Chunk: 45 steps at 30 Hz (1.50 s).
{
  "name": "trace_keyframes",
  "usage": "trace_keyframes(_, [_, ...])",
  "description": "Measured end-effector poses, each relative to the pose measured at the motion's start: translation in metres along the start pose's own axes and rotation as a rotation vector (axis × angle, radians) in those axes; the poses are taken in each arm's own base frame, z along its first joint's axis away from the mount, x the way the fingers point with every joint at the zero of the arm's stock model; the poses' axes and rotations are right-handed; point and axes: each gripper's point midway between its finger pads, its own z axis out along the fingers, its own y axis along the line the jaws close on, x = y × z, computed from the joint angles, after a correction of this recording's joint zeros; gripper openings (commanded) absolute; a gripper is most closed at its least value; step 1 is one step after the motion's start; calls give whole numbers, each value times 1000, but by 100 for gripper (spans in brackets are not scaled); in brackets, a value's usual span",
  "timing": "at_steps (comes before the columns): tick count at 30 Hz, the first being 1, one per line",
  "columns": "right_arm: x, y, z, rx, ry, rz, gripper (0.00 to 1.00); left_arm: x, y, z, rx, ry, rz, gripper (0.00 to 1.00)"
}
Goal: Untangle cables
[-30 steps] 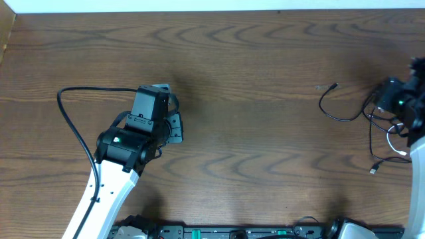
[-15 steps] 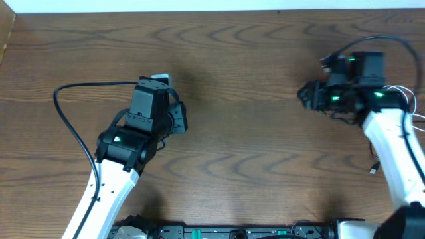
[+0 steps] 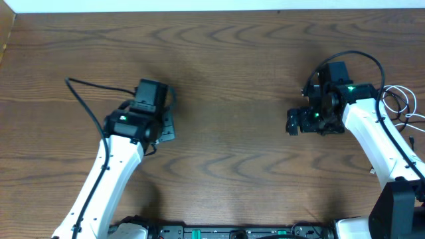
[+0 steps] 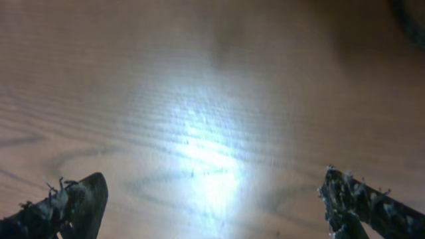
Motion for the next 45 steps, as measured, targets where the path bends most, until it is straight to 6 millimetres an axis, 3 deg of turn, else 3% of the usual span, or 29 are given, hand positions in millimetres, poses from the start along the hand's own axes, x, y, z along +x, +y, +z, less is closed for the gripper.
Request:
trace_keyframes(6, [17,-5,0,24,66,16,99,16,21,2,15,107,-100,54])
trace_keyframes(14, [31,-7,-4,34,33,11,99,33,26,-3,26,179,-127,54])
trace_keyframes(23, [42,1,-48,-13,-370,-49,99,26,27,-46,115,-65,-111,54])
trace_keyframes(25, [47,3,-62,-22,-453,-61,99,24,27,-59,144,-160,-111,98])
trace_keyframes(32, [63,9,-108,-44,-677,-96,99,30,33,-96,204,-360,-120,98])
trace_keyframes(45, [67,9,-111,-45,-687,-97,99,31,33,-96,204,-361,-120,98])
